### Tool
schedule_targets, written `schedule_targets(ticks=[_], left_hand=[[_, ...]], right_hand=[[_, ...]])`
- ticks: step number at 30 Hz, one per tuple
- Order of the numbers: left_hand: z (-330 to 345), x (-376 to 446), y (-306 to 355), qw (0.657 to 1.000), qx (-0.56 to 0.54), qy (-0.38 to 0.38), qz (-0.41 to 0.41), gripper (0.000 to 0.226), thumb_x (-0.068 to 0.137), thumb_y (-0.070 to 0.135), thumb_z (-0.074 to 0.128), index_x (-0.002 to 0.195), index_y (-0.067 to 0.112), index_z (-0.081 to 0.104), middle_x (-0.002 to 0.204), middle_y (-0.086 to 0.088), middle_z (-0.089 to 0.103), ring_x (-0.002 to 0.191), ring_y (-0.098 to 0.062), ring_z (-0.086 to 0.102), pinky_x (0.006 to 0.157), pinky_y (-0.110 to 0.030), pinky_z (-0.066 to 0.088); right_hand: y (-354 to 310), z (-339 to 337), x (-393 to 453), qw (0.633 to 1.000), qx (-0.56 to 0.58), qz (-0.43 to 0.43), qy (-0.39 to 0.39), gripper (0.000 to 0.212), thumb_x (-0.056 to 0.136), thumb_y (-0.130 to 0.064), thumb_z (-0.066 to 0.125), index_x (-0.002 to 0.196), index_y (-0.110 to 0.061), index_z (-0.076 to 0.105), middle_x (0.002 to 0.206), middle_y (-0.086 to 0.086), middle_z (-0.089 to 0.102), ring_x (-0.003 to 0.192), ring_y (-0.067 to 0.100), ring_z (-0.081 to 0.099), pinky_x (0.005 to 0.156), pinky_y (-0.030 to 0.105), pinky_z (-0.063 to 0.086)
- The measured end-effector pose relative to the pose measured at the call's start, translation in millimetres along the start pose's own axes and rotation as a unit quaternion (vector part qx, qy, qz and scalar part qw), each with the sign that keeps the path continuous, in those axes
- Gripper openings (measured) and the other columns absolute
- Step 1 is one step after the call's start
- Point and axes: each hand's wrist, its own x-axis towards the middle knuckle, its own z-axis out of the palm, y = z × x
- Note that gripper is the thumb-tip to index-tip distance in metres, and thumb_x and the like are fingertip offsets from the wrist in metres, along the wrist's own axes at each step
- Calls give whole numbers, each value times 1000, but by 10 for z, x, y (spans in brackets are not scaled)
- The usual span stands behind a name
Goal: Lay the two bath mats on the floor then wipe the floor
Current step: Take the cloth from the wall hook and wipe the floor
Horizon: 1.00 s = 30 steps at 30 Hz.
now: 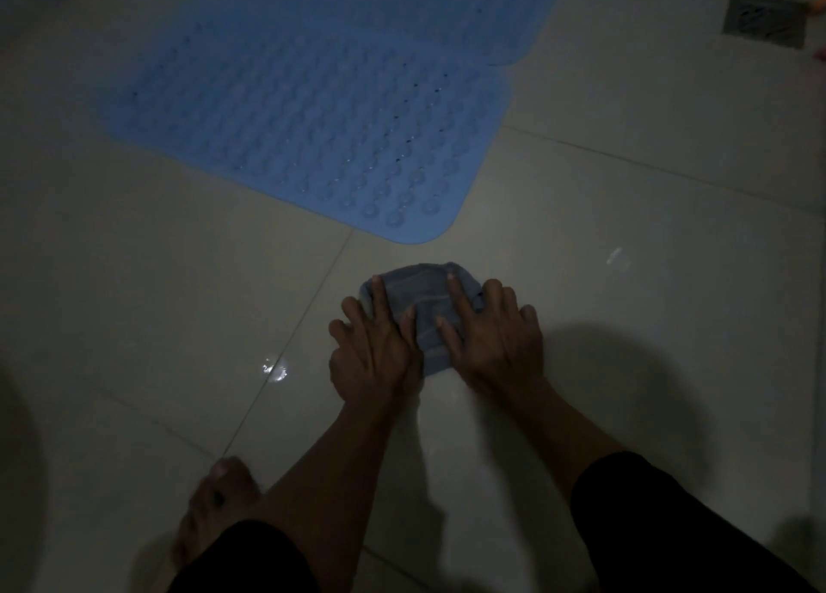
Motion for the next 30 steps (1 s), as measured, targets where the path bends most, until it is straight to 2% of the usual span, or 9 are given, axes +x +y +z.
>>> schedule_targets(ticks=[5,10,16,19,21,25,27,30], left_hand=[[-39,76,-104,999,-17,-4,-30,65,100,59,21,156,27,10,136,-9,31,112,-32,44,67,-38,35],[-78,220,-228,998,-15,9,-53,65,101,57,24,156,25,13,138,-12,34,113,-34,46,63,-37,37],[-101,427,-416,993,-47,17,-103,66,101,58,22,157,24,11,136,-9,35,117,-31,42,69,-40,48],[-140,617,-498,991,-56,16,-121,67,100,58,21,157,24,8,138,-9,32,117,-31,41,69,-40,44],[-162,743,-573,989,-64,16,-135,67,100,59,20,157,25,7,138,-9,31,117,-31,40,67,-39,39],[-202,1000,-719,983,-80,22,-166,69,100,60,21,157,25,5,140,-9,29,122,-32,38,71,-40,44],[-236,1126,-784,979,-96,22,-178,69,99,60,21,157,25,5,139,-9,29,121,-31,38,68,-38,39],[-271,1283,-901,975,-94,26,-200,70,99,59,31,157,22,18,132,-11,39,112,-33,46,61,-37,42]], right_hand=[[-107,23,193,999,-5,-35,1,59,98,-56,39,146,-23,44,94,13,55,74,29,51,49,33,30],[-253,115,414,995,-26,-92,9,62,98,-57,41,145,-18,46,97,13,60,67,26,51,44,27,22],[-467,245,770,981,-47,-180,52,59,97,-54,47,139,-14,54,99,14,64,62,25,50,44,27,16],[-595,323,1018,974,-55,-210,63,59,95,-57,47,138,-16,56,107,14,66,56,23,50,45,25,16],[-689,370,1178,970,-43,-233,53,60,95,-59,47,138,-18,55,111,14,66,52,23,49,43,25,18],[-882,460,1493,964,-47,-261,28,61,95,-61,43,139,-20,54,111,15,66,46,22,46,43,25,20],[-998,480,1649,961,-46,-274,6,62,95,-62,41,140,-21,53,111,16,64,46,22,47,42,25,23],[-1192,490,1852,962,-32,-265,-64,65,92,-64,35,140,-25,53,113,15,60,47,24,51,41,23,27]])
